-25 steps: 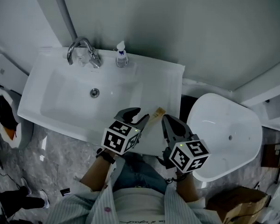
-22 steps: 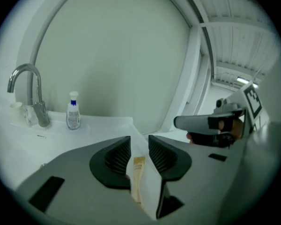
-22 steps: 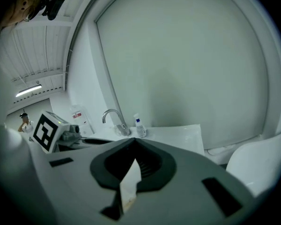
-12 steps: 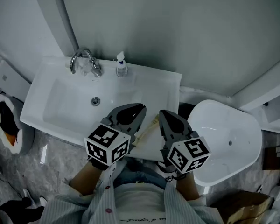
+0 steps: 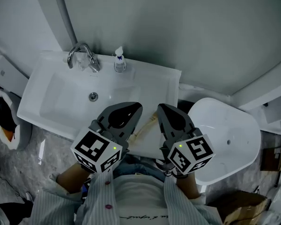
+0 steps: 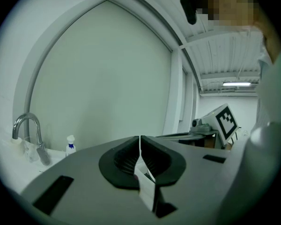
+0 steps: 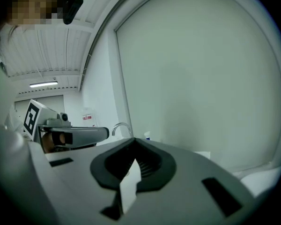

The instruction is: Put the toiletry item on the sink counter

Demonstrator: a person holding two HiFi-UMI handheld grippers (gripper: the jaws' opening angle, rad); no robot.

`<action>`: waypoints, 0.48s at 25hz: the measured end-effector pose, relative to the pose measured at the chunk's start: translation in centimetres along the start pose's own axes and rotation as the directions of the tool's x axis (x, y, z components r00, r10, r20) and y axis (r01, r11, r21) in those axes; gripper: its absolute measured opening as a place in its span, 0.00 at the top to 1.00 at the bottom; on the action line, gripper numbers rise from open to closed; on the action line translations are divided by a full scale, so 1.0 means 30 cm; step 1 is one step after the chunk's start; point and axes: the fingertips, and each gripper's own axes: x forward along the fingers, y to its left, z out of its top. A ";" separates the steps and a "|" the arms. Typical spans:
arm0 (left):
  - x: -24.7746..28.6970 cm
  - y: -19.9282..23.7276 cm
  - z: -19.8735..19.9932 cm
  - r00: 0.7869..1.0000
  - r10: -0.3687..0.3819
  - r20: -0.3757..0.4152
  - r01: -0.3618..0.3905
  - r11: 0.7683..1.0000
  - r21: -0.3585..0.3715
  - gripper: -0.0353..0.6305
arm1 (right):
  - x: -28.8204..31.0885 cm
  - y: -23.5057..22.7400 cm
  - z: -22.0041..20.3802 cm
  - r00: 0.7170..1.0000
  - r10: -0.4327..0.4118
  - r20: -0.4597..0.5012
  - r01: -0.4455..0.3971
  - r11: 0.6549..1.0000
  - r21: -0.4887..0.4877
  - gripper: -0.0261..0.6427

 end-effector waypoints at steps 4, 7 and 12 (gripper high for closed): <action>-0.005 0.007 -0.016 1.000 -0.004 -0.006 0.004 1.000 -0.007 0.91 | 0.006 -0.003 0.007 1.000 0.004 0.002 -0.004 1.000 -0.003 0.95; -0.005 0.011 -0.016 1.000 -0.007 -0.006 0.007 1.000 -0.017 0.91 | 0.006 0.004 0.009 1.000 0.011 -0.002 -0.011 1.000 -0.006 0.95; 0.007 0.002 -0.001 1.000 -0.029 -0.004 0.029 1.000 -0.012 0.91 | 0.010 0.009 -0.001 1.000 0.019 -0.014 -0.019 1.000 -0.003 0.95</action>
